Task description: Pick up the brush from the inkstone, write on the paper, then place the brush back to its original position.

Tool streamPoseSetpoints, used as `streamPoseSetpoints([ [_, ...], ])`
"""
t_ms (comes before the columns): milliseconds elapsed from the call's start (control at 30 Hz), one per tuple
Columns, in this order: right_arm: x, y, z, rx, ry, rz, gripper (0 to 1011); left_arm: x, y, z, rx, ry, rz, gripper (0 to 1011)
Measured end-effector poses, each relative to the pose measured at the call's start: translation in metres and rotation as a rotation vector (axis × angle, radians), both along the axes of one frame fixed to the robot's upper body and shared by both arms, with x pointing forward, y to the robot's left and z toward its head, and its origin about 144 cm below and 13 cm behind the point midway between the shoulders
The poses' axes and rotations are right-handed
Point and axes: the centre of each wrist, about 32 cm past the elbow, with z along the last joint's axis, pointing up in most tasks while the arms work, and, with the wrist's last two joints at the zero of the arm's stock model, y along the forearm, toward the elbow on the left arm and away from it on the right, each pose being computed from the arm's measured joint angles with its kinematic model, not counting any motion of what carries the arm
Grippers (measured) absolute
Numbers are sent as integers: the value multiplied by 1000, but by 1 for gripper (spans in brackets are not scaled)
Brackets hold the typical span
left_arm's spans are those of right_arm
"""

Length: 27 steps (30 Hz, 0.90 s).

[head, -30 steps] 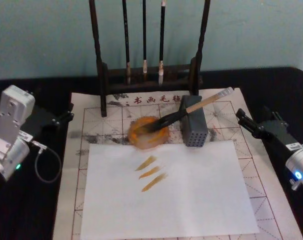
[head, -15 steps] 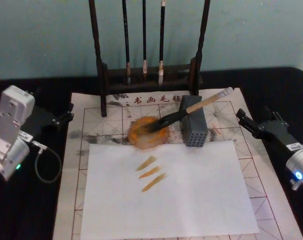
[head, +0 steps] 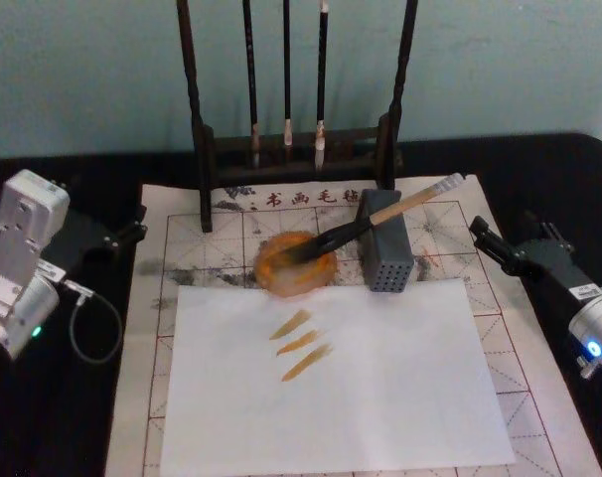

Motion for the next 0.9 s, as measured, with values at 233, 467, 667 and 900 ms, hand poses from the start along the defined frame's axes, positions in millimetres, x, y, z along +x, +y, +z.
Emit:
streamPoseSetpoints([
  [233,0,0,0,0,0,0,1003,0,0,0,0,0,0,1001],
  [467,0,0,0,0,0,0,1003,0,0,0,0,0,0,1001],
  [667,0,0,0,0,0,0,1002,0,0,0,0,0,0,1001],
  [900,0,0,0,0,0,0,1003,0,0,0,0,0,0,1001],
])
